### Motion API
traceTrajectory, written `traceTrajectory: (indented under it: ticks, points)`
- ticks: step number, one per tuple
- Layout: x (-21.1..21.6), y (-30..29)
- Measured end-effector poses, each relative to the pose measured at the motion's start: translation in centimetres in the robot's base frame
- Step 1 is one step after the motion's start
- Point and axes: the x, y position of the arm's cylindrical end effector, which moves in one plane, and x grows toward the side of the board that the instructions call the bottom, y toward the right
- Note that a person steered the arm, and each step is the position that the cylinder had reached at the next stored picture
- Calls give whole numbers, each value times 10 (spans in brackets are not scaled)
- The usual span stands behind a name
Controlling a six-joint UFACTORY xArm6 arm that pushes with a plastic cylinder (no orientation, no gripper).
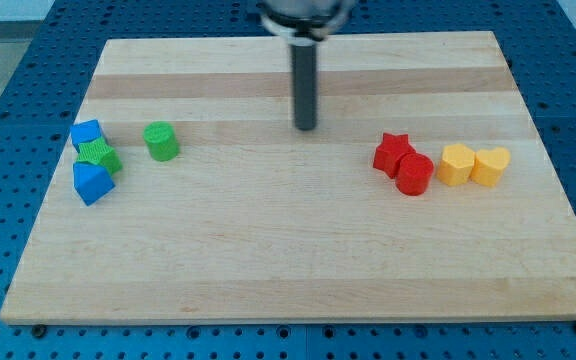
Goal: Place red star and yellow blocks in a diagonal line
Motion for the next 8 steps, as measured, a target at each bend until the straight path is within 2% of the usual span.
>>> traceTrajectory:
  ticks: [1, 3, 4, 5, 6, 8]
  points:
    - [6, 47]
    - [5, 82]
    - [8, 155]
    - [10, 191]
    - [13, 197]
    - [55, 153]
